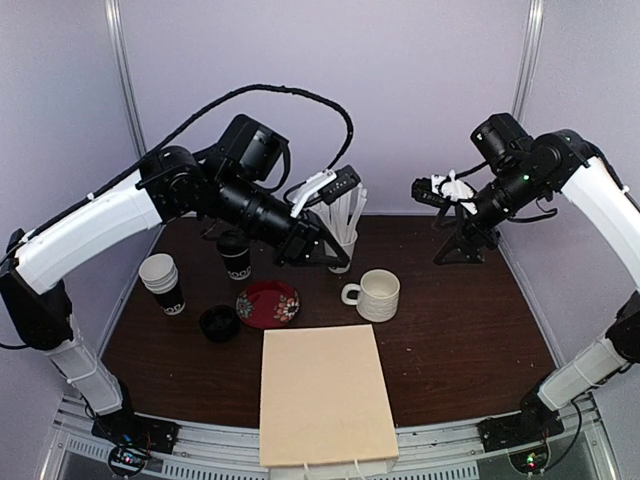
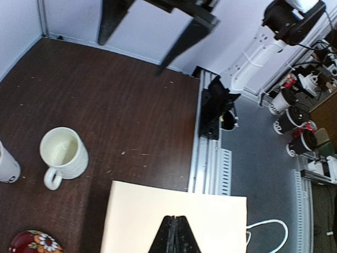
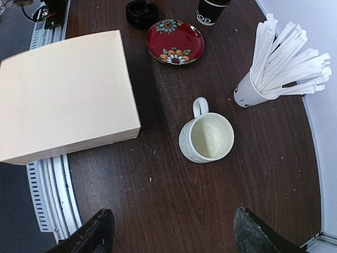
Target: Pack the takeout coffee
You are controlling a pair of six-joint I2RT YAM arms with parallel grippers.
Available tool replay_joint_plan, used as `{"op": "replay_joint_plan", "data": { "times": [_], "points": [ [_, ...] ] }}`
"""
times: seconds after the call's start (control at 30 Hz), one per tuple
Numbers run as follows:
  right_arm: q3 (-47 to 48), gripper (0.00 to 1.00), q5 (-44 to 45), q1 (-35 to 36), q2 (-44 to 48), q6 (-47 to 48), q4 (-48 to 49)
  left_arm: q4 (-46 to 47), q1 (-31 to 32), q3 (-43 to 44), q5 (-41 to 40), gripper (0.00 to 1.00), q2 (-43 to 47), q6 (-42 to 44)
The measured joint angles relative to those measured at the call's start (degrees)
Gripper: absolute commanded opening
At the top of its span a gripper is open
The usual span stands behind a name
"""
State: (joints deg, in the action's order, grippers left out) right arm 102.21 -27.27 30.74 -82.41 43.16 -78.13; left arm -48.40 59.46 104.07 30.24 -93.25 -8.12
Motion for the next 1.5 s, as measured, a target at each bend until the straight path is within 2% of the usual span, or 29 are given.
{"op": "replay_joint_plan", "data": {
  "times": [0.2,0.37,0.5,0.6,0.73,0.87,0.97,1.07,1.2,1.37,1.43,1.47,1.5],
  "points": [
    [-3.08,0.8,-3.45,0.0,1.57,-0.63,0.81,-1.62,-6.45,1.49,-2.08,0.0,-2.49,1.51],
    [-8.09,0.78,-8.31,2.32,2.29,-1.36,2.49,-1.68,-7.45,1.14,-3.28,0.0,-2.4,2.58],
    [-10.91,0.78,-10.05,3.54,1.7,-0.9,2.08,-1.4,-5.27,-4.28,-6.8,0.33,0.83,4.92],
    [-13.73,0.78,-10.27,3.56,2.01,-0.94,2.6,-0.96,0.55,-11.5,-12.02,0.46,6.6,8.24],
    [-17.33,0.8,-9.73,3.56,3.37,-1.36,3.48,-0.13,13.42,-21.42,-18.82,0.54,17.0,12.17],
    [-18.86,0.8,-8.5,3.52,5.42,-1.79,4.66,2.12,28.89,-29.81,-28.57,0.57,24.57,14.6],
    [-20.15,0.81,-7.34,3.45,6.73,-2.43,5.55,2.69,39.32,-32.65,-34.91,0.57,23.37,15.17],
    [-21.7,0.81,-5.95,3.45,7.04,-2.71,6.25,3.67,47.78,-33.35,-40.41,0.58,17.16,15.41],
    [-23.89,0.8,-4.94,3.34,7.04,-2.91,6.88,4.59,53.77,-33.38,-46.42,0.59,8.76,15.39],
    [-24.94,0.81,-4.79,3.34,7.63,-2.93,7.28,6.27,54.86,-33.14,-53.44,0.58,1.79,14.43],
    [-25.27,0.8,-4.59,3.34,8.46,-2.89,7.28,7.45,54.8,-33.14,-54.86,0.54,0.44,14.25],
    [-25.4,0.8,-4.35,3.34,9.09,-2.89,7.26,8.07,54.82,-33.09,-55.6,0.48,-0.11,14.16],
    [-25.46,0.8,-4.2,3.34,9.57,-2.86,7.26,8.15,54.82,-32.81,-56.24,0.38,-0.66,14.08]
  ]
}}
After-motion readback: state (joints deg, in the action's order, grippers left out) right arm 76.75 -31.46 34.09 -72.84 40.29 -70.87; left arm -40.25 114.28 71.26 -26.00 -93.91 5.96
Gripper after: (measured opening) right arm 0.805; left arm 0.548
